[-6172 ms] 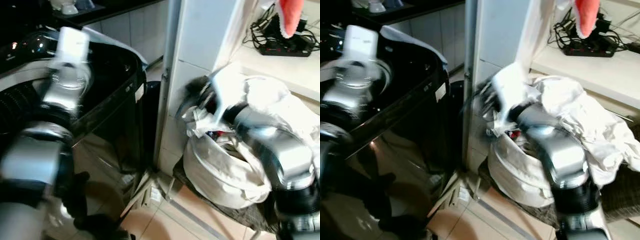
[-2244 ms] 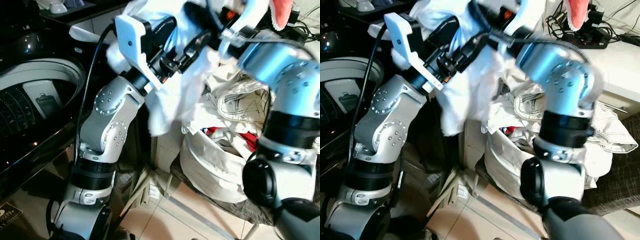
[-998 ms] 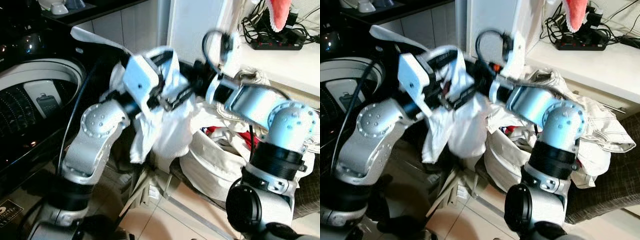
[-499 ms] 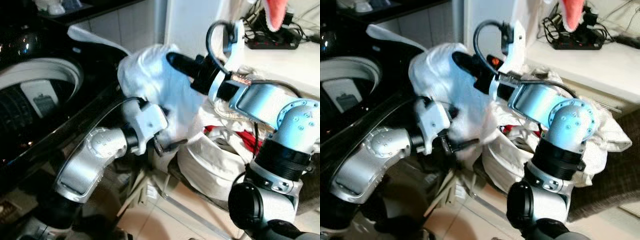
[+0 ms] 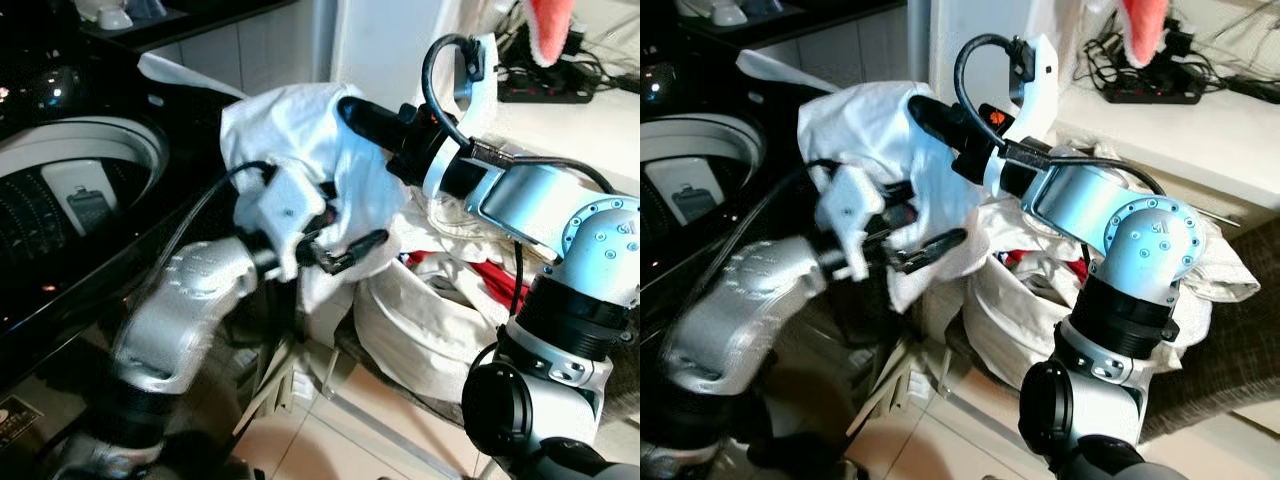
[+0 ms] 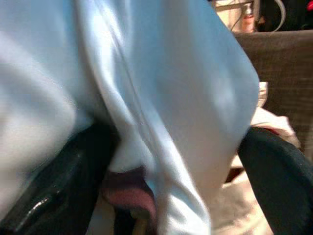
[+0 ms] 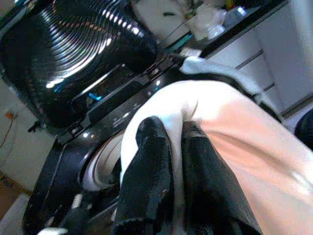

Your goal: Clothes washing

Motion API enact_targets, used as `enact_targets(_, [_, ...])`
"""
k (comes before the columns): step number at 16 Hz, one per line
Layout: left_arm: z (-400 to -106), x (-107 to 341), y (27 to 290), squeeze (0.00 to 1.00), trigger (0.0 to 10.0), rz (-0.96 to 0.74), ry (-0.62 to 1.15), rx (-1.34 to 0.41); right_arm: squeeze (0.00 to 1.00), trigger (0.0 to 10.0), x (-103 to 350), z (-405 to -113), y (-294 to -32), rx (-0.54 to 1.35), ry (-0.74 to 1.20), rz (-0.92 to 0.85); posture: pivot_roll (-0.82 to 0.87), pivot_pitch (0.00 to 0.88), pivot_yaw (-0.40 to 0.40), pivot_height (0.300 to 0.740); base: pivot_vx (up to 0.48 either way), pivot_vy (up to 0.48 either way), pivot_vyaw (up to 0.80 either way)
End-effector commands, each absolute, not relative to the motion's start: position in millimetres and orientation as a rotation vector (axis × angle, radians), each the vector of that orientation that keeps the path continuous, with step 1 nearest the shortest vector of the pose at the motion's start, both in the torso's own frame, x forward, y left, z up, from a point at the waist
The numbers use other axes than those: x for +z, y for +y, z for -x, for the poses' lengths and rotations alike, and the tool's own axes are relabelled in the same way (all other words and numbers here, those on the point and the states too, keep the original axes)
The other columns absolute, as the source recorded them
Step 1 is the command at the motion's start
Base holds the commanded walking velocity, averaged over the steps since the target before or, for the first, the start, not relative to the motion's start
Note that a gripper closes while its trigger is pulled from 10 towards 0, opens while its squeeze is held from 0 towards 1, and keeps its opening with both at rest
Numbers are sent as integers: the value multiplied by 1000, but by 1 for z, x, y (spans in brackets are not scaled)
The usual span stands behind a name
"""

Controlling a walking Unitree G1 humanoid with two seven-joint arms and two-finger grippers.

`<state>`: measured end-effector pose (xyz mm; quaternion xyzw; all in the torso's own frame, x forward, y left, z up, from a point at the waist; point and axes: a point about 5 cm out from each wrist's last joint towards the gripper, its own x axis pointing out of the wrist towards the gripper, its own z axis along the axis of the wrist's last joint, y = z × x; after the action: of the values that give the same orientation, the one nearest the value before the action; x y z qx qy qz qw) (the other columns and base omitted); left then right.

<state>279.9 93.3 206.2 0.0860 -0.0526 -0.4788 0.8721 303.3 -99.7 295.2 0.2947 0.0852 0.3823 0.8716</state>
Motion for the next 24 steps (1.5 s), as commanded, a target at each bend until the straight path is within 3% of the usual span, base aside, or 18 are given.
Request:
enact_targets(1, [-273,209,96,961,10000,-146,-106,-1048,0,0,305,-304,-106,764,122,-602,-23,0,-74,740,0,0,0])
enact_targets(5, [-278,213,133,1000,10000,-47,-130,-942,0,0,301,-323,-138,581,90,-586,-22,0,-74,740,0,0,0])
enact_targets(7, [-279,222,139,1000,10000,-36,-173,-924,0,0,299,-324,-139,577,94,-589,-18,0,-78,740,0,0,0])
enact_targets(8, [-281,237,134,898,10000,12,-261,-901,0,0,298,-324,-131,601,104,-590,-18,0,-79,740,0,0,0])
enact_targets(9, [-284,245,127,43,10000,-8,-319,-883,0,0,295,-322,-123,625,116,-594,-18,0,-79,740,0,0,0])
enact_targets(10, [-286,246,123,0,10000,-44,-336,-866,0,0,293,-321,-119,634,122,-597,-18,0,-79,740,0,0,0])
enact_targets(13, [-296,244,105,0,10000,-99,-357,-827,0,0,291,-318,-103,687,137,-613,-19,0,-80,740,0,0,0])
enact_targets(15, [-290,221,88,0,10000,-173,-266,-919,0,0,294,-313,-97,719,131,-632,-28,0,-74,740,0,0,0])
enact_targets(20, [-304,205,91,0,10000,-353,-246,-777,0,0,295,-305,-89,784,138,-658,-26,0,-76,740,0,0,0])
enact_targets(24, [-316,213,93,0,10000,-338,-283,-643,0,0,293,-302,-84,798,154,-669,-26,0,-76,740,0,0,0])
